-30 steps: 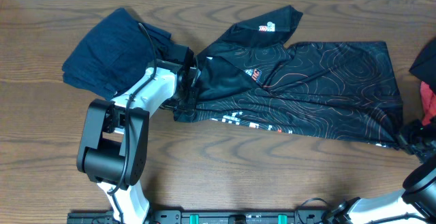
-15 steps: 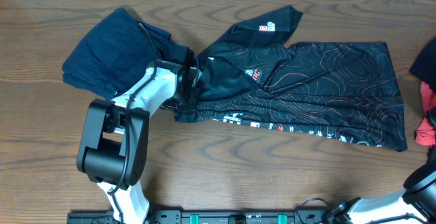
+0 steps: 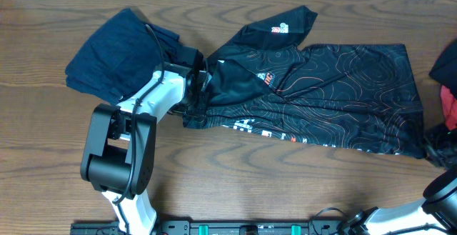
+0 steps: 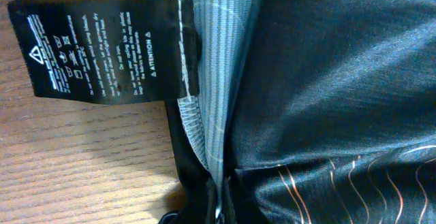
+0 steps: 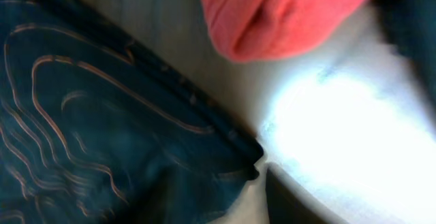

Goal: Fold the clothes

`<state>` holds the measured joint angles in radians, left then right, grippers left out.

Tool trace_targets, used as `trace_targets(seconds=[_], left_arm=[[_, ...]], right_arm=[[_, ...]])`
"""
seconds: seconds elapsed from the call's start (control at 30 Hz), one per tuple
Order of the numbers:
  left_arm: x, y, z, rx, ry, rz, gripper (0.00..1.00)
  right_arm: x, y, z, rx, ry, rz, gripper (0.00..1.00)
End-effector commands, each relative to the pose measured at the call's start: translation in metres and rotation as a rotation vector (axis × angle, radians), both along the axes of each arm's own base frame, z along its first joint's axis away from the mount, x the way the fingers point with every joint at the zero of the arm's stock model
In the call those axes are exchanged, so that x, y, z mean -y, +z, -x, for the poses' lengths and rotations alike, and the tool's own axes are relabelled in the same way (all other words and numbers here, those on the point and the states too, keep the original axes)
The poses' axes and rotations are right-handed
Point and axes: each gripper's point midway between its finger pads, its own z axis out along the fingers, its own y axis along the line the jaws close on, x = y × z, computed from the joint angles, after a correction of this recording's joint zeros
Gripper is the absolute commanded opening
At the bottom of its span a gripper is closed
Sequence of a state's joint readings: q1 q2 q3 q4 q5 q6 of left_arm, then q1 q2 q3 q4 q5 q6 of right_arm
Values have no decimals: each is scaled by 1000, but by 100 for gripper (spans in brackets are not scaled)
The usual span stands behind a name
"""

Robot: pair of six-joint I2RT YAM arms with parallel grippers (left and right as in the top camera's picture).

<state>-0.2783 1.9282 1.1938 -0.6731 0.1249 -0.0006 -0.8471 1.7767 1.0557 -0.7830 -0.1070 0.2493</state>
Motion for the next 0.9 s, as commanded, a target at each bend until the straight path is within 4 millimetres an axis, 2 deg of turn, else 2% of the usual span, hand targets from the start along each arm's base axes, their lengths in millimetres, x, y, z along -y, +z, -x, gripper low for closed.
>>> trace_targets(seconds=[0.0, 0.1, 0.17, 0.23, 0.3, 0.43, 0.57, 0.67, 0.73, 0.8, 0.87], left_arm=[[-6, -13, 6, -43, 6, -30, 6], [-7, -13, 7, -50, 6, -32, 6], [-7, -13, 8, -55, 5, -34, 6], [-9, -13, 10, -61, 1, -40, 6], [-12, -13, 12, -67, 0, -58, 6], [-15, -13, 15, -80, 0, -73, 6], [-18, -13, 23, -109, -23, -86, 6], [-21, -12, 27, -124, -24, -104, 6], [-22, -11, 31, -141, -24, -109, 6], [-24, -7, 36, -163, -25, -114, 7], [-24, -3, 38, -173, -25, -117, 17]], right_arm=[[-11, 4, -28, 182, 34, -75, 10], [-8, 4, -29, 180, 22, -63, 8], [1, -1, -14, 96, 3, -12, 2], [19, -4, 14, -55, -70, 87, 1], [29, -4, 30, -125, -122, 136, 1], [39, -1, 39, -119, -200, 132, 1], [51, 10, 31, -50, -229, 119, 9], [51, 15, 20, 16, -205, 86, 32], [52, 19, 15, 41, -202, 78, 32], [47, 25, -1, 120, -163, 36, 24], [40, 33, -24, 243, -97, -11, 22]])
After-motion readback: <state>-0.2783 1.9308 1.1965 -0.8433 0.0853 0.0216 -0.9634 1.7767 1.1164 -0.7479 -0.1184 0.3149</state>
